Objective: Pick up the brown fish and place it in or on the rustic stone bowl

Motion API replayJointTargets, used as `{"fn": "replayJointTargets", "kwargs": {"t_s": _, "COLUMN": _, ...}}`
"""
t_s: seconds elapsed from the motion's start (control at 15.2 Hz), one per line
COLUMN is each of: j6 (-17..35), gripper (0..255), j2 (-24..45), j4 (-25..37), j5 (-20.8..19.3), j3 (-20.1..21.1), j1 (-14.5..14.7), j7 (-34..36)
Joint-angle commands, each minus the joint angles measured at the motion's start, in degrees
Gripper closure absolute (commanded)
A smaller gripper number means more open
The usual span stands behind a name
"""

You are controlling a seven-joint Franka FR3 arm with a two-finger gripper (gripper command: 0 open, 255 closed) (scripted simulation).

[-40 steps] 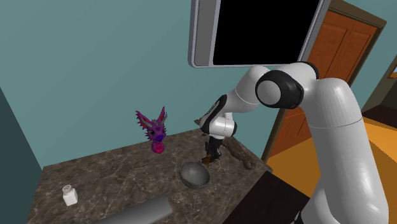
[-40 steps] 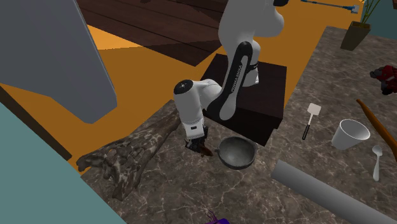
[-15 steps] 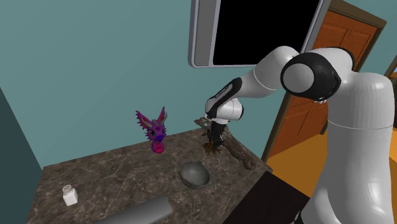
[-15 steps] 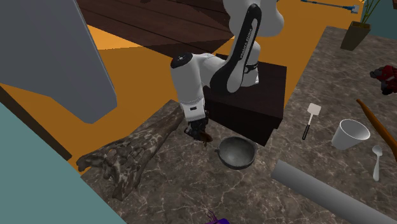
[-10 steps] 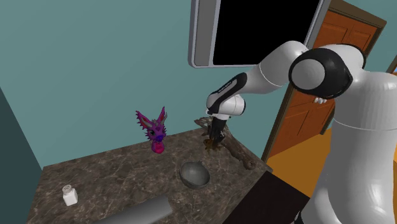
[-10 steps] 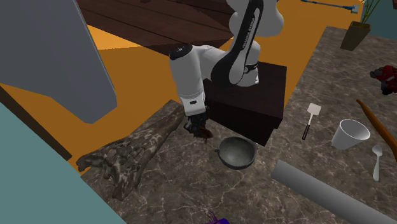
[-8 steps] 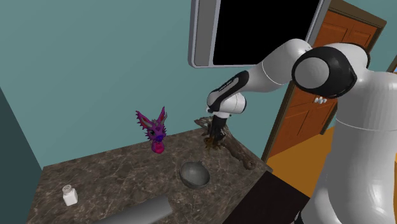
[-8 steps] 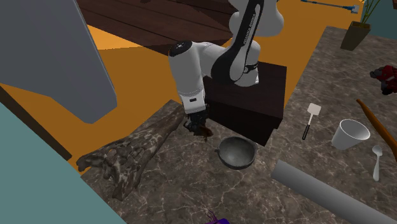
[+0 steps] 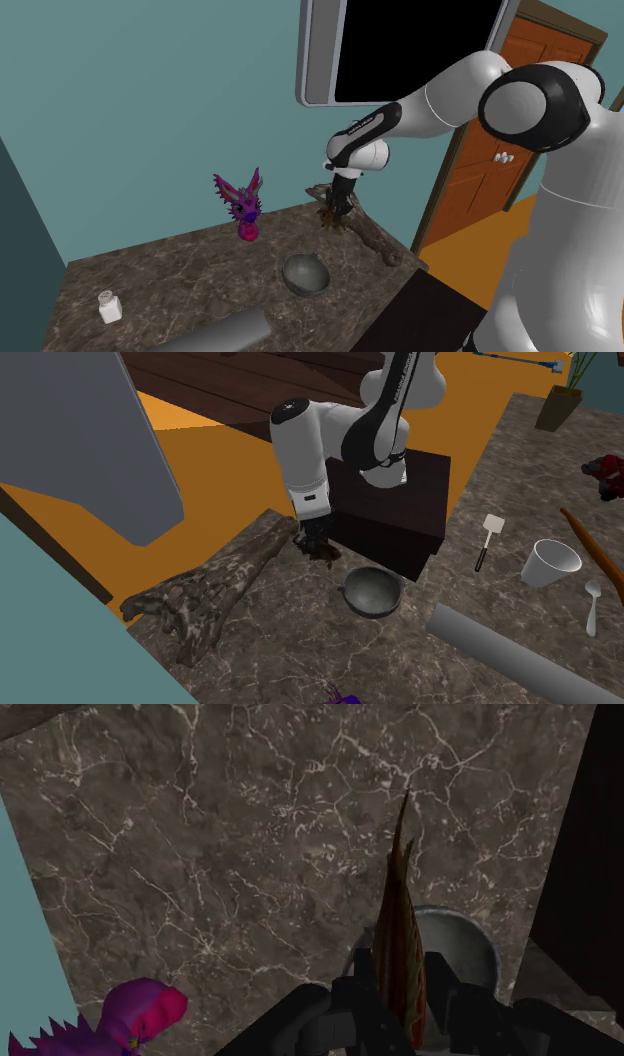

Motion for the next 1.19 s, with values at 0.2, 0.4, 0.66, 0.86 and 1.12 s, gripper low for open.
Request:
{"fn": "replayJointTargets", "kwargs": {"t_s": 0.2, "j6": 2.8, "gripper": 255, "j2": -4.2, "j4": -4.8, "j5": -2.0, "j3": 2.2, "j1": 4.8, "j7": 7.8}}
{"fn": "replayJointTargets", "kwargs": {"t_s": 0.4, "j6": 4.2, "gripper": 255, "j2": -6.0, "j4": -6.7, "j5": -2.8, "j3": 4.0, "j1": 7.5, "j7": 12.6}}
{"fn": "replayJointTargets", "kwargs": {"t_s": 0.66, "j6": 6.0, "gripper": 255, "j2": -6.6, "j4": -8.2, "j5": -2.9, "j3": 5.9, "j1": 9.9, "j7": 16.6}}
{"fn": "replayJointTargets", "kwargs": {"t_s": 0.86, "j6": 8.0, "gripper": 255, "j2": -4.7, "j4": -8.5, "j5": -1.0, "j3": 6.3, "j1": 9.8, "j7": 15.0}}
{"fn": "replayJointTargets", "kwargs": {"t_s": 1.12, "j6": 10.4, "gripper": 255, "j2": -2.0, "j4": -8.8, "j5": 1.8, "j3": 6.9, "j1": 9.5, "j7": 12.7}}
